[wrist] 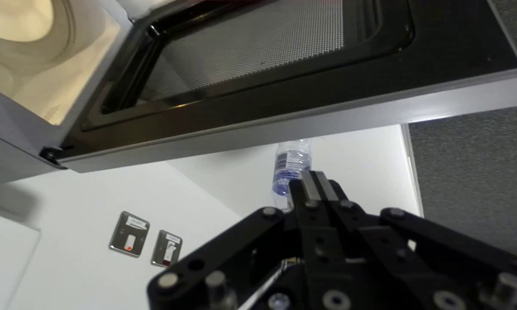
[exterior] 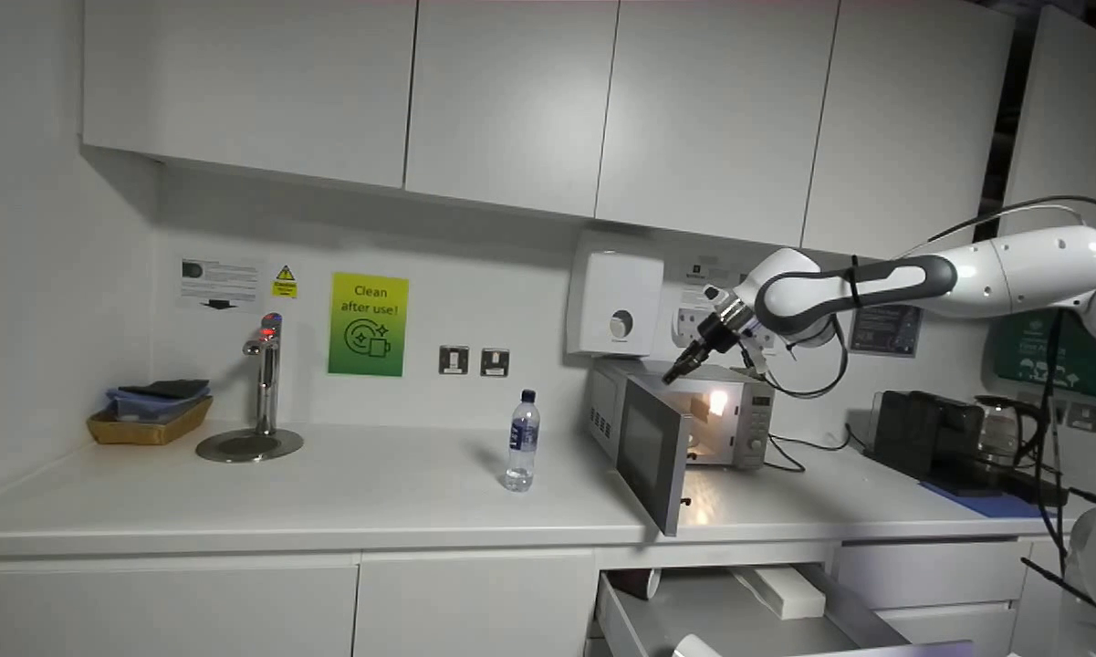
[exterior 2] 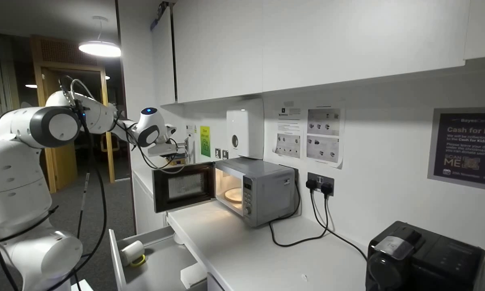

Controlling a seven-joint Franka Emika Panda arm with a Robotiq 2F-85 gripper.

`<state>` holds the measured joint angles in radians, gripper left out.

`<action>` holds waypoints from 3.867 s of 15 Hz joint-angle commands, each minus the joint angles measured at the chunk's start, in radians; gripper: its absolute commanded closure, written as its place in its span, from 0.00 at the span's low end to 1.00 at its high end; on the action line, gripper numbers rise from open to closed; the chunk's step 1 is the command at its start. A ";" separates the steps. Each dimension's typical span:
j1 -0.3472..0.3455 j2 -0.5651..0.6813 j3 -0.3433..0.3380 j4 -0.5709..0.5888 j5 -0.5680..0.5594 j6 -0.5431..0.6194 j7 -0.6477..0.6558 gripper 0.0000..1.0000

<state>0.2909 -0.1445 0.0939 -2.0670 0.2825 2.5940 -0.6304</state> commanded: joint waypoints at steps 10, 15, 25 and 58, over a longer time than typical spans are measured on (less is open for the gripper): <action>-0.030 0.105 0.009 0.125 0.400 -0.153 -0.433 1.00; -0.065 0.141 0.014 0.161 0.386 -0.264 -0.409 1.00; -0.113 0.175 0.016 0.200 0.327 -0.368 -0.363 1.00; -0.247 0.022 -0.090 0.026 -0.042 -0.306 0.002 1.00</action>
<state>0.0601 -0.0663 0.0087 -1.9923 0.3004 2.2721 -0.6944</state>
